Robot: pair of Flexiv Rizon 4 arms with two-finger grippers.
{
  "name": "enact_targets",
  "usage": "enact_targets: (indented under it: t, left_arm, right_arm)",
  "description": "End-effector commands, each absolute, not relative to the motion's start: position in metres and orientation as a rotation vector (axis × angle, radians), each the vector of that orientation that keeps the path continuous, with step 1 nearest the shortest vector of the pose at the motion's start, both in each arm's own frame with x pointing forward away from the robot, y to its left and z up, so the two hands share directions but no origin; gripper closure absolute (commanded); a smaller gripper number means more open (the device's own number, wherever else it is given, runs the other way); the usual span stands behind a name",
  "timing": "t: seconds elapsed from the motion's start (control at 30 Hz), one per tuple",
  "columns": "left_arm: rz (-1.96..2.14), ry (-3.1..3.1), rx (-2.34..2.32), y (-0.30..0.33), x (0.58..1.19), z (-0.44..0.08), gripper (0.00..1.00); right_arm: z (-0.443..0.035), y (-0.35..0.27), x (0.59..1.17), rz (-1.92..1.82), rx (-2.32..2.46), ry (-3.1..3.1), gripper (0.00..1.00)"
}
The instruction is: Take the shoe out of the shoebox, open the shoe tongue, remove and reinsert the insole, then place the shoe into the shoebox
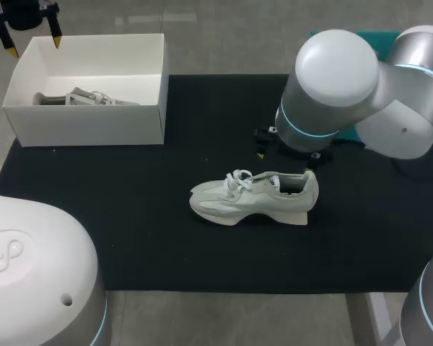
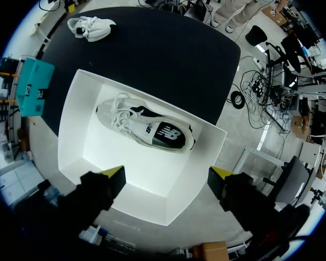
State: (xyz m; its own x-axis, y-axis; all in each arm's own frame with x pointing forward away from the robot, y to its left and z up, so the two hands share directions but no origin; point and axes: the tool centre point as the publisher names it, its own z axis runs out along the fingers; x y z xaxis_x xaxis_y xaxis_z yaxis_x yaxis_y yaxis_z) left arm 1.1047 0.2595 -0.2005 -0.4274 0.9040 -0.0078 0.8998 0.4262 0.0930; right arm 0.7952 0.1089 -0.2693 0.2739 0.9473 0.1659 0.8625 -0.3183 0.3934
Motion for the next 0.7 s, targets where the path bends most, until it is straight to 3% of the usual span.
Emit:
enact_targets:
  t: [0.03,0.53,0.7]
  left_arm:
    - [0.118,2.605,1.651,0.26,1.104,-0.2,0.0]
    - [0.118,2.605,1.651,0.26,1.104,-0.2,0.0]
    - [0.118,2.605,1.651,0.26,1.104,-0.2,0.0]
  right_arm:
    - [-0.273,0.108,0.792,0.611,2.371,1.769,0.0]
    - [-0.273,0.108,0.792,0.611,2.371,1.769,0.0]
    - [-0.261,0.092,0.808,0.876,1.852,2.023,0.0]
